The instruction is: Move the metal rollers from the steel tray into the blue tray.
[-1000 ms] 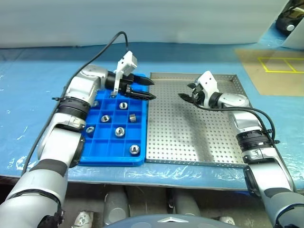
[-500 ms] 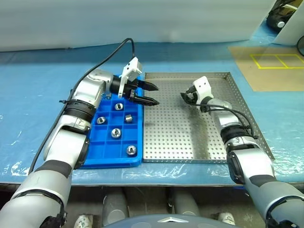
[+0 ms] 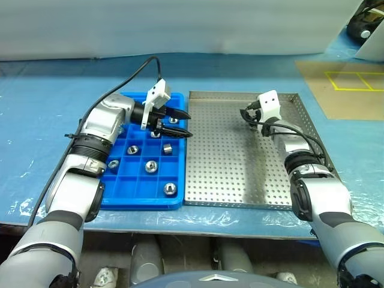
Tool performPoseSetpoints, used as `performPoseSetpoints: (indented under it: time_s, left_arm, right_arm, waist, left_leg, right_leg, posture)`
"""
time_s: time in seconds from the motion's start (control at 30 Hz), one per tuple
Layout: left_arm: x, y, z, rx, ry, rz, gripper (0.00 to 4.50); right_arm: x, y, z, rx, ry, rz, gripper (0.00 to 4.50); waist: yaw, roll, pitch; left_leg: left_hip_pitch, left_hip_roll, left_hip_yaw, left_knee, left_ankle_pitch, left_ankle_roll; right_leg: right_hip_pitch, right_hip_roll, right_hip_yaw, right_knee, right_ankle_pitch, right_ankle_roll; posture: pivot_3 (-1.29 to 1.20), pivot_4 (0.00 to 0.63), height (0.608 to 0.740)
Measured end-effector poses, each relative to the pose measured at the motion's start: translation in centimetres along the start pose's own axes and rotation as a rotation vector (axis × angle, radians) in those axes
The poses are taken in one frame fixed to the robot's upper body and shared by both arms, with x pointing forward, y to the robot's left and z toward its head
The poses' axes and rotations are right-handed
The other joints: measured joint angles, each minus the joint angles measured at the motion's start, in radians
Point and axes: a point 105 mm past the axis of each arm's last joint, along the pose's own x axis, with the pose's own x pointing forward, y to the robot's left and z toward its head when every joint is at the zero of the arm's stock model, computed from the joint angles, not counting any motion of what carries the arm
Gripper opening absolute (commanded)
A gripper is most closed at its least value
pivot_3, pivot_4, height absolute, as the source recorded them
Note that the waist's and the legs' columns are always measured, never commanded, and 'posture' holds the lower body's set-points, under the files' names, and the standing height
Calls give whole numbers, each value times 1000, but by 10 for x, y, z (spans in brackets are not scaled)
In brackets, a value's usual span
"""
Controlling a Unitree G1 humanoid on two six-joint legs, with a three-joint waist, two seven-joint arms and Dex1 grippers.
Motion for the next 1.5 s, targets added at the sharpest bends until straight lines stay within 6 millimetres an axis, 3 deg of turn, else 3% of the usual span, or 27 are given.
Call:
performPoseSetpoints:
  time_s: [0.17,0.33,0.7,0.97,1.13,1.5]
  left_arm:
    - [2,0,0,-2,-3,-4,3659]
    - [2,-1,0,-3,-3,-5,3659]
    - [2,-1,0,-4,-2,-7,3659]
    - [2,-2,-1,-12,0,-3,3659]
    - [2,-2,-2,-14,1,-2,3659]
    - [1,-1,-1,-13,-4,10,3659]
  right_arm:
    - [-6,-11,-5,11,9,-27,3052]
    - [-11,-8,-26,23,54,-18,3052]
    - [-14,-7,-38,42,89,-18,3052]
    - [-18,-13,-43,196,107,-23,3052]
    - [-21,-14,-45,195,104,-10,1793]
    - [-18,5,-39,126,92,94,1770]
  waist:
    - [0,0,0]
    - [-1,0,0]
    - [-2,0,0]
    - [0,0,0]
    - [-1,0,0]
    - [-6,0,0]
  left_leg:
    - [0,0,0,0,0,0]
    - [0,0,0,0,0,0]
    - [-1,0,1,-1,0,0]
    - [-1,0,1,-1,-1,1]
    - [-1,0,1,-1,-1,1]
    - [1,0,2,-5,0,0]
  right_leg:
    - [0,0,0,0,0,0]
    - [0,0,0,-1,0,0]
    - [0,0,0,-2,0,0]
    - [0,0,0,-3,0,0]
    - [0,0,0,-3,0,0]
    - [-1,0,0,-4,0,0]
  posture:
    - [-180,150,740]
    - [-180,150,740]
    - [-172,150,740]
    - [-176,150,740]
    - [-182,150,740]
    - [-163,150,740]
